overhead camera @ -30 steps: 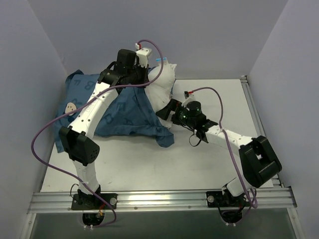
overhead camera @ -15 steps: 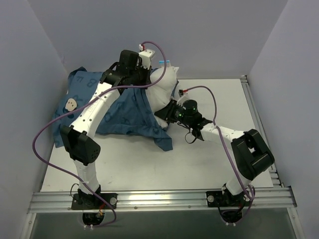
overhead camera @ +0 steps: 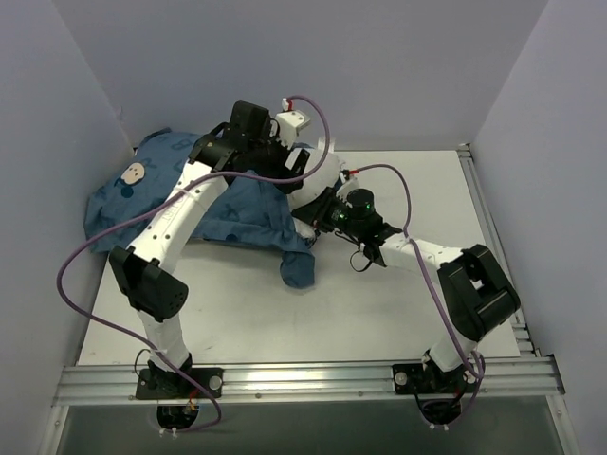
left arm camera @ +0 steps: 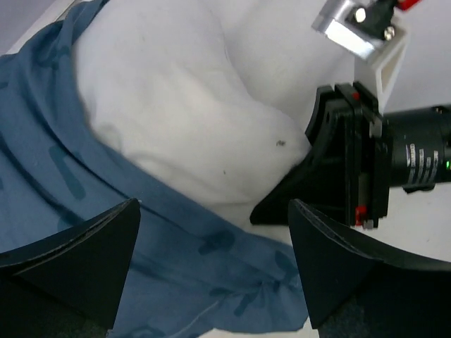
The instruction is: Remove the pillowcase from the pillow
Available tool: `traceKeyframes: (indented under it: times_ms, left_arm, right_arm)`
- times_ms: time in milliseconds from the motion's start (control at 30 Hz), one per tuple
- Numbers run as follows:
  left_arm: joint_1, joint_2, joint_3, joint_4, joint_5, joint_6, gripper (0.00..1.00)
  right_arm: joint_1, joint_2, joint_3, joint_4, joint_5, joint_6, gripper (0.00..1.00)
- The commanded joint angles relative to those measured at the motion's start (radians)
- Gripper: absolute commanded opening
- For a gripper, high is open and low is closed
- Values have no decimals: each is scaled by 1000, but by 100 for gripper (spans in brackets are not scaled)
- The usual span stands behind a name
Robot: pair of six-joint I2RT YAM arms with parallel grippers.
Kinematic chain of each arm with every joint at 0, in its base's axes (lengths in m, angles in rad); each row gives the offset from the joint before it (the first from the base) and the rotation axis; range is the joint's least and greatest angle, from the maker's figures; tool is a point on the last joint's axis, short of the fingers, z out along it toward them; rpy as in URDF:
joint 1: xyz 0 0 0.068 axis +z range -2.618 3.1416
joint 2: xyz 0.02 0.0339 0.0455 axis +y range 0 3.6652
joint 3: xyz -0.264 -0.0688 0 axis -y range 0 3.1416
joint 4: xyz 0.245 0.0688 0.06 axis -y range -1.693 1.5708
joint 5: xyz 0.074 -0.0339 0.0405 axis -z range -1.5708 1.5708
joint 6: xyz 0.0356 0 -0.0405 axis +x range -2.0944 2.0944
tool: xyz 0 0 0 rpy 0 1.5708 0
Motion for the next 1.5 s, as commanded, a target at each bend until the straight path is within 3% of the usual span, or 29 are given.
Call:
traceKeyframes:
  times_ms: [0,67,133,433,533,667,700,733,767,867,1100,1300,1467]
  left_arm:
    - [4,-165,-42,-81,-30,96,94]
    - [3,-239,-190,-66,-73,105,97]
    - [3,-279,-309,-59,-68,104,91]
    - [-3,-370,-512,26,-111,111,91]
    - [-2,-362,-554,48,-142,113,84]
    - [6,-366,-601,60,-148,125,39]
    - [16,-369,-615,57,-150,127,15]
    - [24,-376,-623,50,-148,134,5]
    - [35,-380,-632,45,-150,139,2]
    - [99,-412,-676,48,-166,167,2]
    - [386,-445,-755,135,-223,286,2]
    - [624,-370,-750,244,-231,326,2]
    - [809,-250,-696,324,-239,306,2]
  right_arm:
    - [23,-15,86,171,57,80,0]
    - [38,-16,109,172,85,85,0]
    - [61,-12,129,174,97,83,0]
    - [101,25,163,191,125,98,0]
    - [101,18,169,182,130,91,0]
    - [101,1,167,162,131,72,0]
    - [98,-10,166,159,130,68,0]
    - [94,-19,157,153,125,60,0]
    - [81,-25,152,148,120,57,0]
    - [52,-74,120,133,76,26,0]
    - [-75,-235,-39,-62,-80,-86,0]
    - [-109,-366,-159,-281,-152,-211,0]
    - [-208,-468,-233,-461,-209,-299,0]
